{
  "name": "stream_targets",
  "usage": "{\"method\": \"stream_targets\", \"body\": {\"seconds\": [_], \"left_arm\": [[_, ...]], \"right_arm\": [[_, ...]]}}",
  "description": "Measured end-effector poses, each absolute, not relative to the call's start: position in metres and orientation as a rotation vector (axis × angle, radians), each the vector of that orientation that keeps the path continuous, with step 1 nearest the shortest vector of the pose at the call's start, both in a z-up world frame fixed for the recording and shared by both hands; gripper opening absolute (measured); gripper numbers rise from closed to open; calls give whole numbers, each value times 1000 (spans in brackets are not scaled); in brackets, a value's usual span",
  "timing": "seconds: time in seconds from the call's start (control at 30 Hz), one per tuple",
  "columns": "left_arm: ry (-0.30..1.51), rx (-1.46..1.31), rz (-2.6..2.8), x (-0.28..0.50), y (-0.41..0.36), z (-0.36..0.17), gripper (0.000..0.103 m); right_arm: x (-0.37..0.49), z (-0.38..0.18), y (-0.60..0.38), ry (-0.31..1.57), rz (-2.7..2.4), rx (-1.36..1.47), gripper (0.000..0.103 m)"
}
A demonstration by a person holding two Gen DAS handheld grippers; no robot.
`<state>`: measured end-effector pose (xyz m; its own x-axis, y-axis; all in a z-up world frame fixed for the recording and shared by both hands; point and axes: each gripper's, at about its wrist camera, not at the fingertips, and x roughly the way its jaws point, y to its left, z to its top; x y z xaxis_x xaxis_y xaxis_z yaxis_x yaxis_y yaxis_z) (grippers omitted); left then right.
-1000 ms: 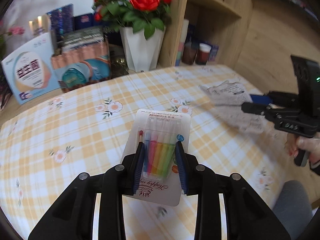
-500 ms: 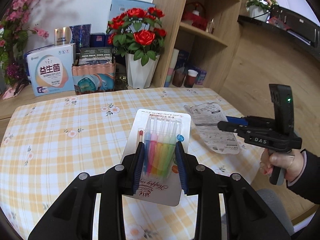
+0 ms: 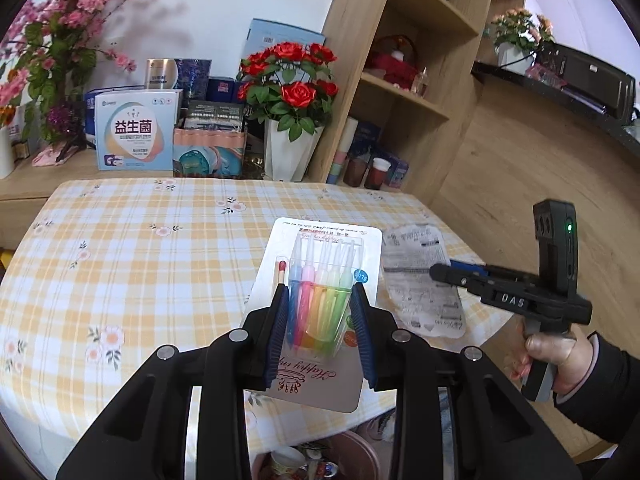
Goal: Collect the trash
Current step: 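Carry both items over the bin while the right tool releases the bag inside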
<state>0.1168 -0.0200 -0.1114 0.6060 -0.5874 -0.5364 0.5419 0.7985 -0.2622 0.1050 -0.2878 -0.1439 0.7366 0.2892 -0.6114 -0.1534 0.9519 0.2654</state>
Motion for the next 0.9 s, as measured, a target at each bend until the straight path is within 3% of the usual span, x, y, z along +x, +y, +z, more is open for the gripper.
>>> {"method": "stream_targets", "body": {"seconds": [0.47, 0.9], "left_arm": [[614, -126, -591, 54, 14, -101, 31], [598, -144, -583, 4, 34, -102, 31]], "right_arm": [[41, -145, -255, 701, 347, 263, 34], [-7, -185, -225, 827, 395, 290, 34]]}}
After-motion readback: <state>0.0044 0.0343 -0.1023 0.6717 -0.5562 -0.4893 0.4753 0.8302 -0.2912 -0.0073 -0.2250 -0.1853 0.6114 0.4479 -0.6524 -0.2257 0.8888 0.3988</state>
